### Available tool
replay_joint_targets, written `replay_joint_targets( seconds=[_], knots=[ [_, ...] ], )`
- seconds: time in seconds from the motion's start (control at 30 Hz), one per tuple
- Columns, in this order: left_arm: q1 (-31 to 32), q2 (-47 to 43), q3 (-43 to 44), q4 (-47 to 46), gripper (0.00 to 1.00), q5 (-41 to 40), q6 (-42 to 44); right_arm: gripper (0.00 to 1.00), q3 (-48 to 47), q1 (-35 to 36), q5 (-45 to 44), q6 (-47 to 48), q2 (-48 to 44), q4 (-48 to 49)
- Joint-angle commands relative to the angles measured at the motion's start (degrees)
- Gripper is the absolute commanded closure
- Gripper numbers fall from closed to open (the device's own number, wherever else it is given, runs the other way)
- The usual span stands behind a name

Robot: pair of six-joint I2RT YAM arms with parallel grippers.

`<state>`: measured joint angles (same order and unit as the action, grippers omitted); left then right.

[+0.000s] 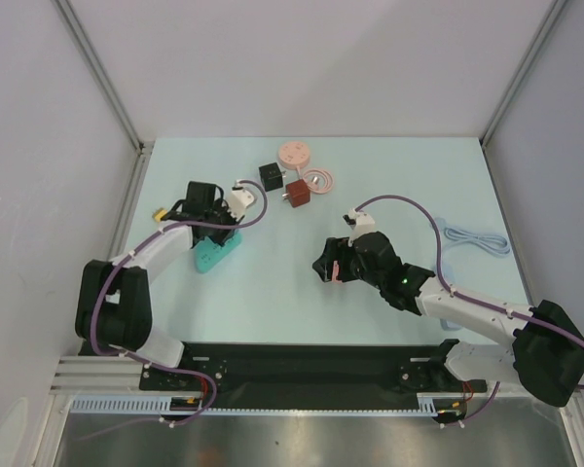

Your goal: Insert the plug

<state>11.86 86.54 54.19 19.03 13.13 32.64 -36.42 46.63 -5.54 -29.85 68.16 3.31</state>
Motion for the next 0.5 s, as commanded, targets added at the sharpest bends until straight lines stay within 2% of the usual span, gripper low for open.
replay_joint_targets(
  seconds=[0.0,0.17,0.47],
  knots=[
    [-1.75,-2.43,-0.84,-1.89,1.0,-0.91,2.07,0.21,0.13,-0.23,0.18,0.75,-0.13,2.4],
    [-4.56,-2.78,-1.81,-3.03,1.0,0.58,3.3,0.21,0.48,-0.14,0.27,0.75,-0.05,2.67],
    [-5.09,-1.73,-4.89,-5.84,1.0,-1.17,5.15,0.21,0.57,-0.31,0.97,0.84,-0.4,2.84]
  ],
)
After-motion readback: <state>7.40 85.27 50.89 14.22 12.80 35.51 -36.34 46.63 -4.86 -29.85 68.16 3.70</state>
